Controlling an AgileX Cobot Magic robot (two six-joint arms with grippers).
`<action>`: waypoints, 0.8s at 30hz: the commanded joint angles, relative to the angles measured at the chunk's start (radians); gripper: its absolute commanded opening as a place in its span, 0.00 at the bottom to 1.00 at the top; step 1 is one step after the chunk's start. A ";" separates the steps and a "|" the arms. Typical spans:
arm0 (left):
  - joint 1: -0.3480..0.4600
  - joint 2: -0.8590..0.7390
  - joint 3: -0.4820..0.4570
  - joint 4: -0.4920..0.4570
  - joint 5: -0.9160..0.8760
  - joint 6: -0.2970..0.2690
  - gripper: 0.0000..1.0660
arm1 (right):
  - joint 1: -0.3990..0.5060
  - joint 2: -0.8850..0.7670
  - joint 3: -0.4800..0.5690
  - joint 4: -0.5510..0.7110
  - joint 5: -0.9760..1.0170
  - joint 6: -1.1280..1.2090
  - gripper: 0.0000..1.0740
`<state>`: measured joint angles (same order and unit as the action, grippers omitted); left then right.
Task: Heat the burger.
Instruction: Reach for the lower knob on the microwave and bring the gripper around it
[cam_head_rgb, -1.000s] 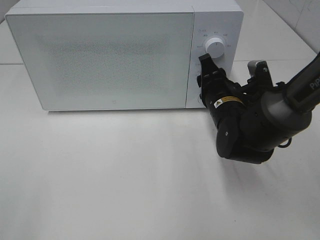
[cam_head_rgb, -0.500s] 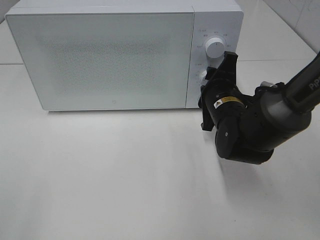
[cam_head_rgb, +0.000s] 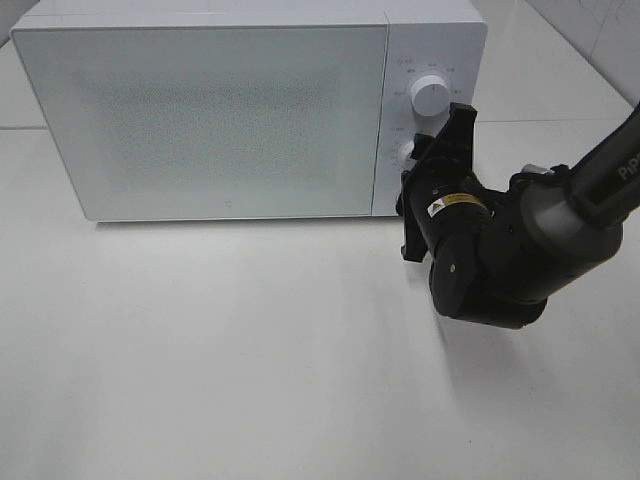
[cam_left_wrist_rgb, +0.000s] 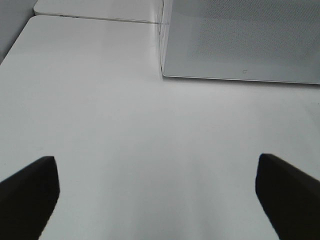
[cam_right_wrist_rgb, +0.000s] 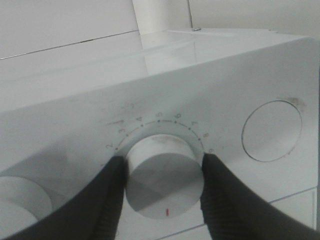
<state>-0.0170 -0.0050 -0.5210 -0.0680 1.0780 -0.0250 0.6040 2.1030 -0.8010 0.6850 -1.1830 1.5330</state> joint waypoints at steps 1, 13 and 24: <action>0.003 -0.016 0.002 -0.009 -0.010 0.000 0.94 | 0.002 -0.017 -0.054 -0.160 -0.218 -0.014 0.05; 0.003 -0.016 0.002 -0.009 -0.010 0.000 0.94 | 0.001 -0.020 -0.054 -0.012 -0.218 -0.136 0.32; 0.003 -0.016 0.002 -0.009 -0.010 0.000 0.94 | 0.001 -0.020 -0.053 0.019 -0.217 -0.187 0.57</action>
<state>-0.0170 -0.0050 -0.5210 -0.0680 1.0780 -0.0250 0.6170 2.1020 -0.8140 0.7450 -1.1790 1.3740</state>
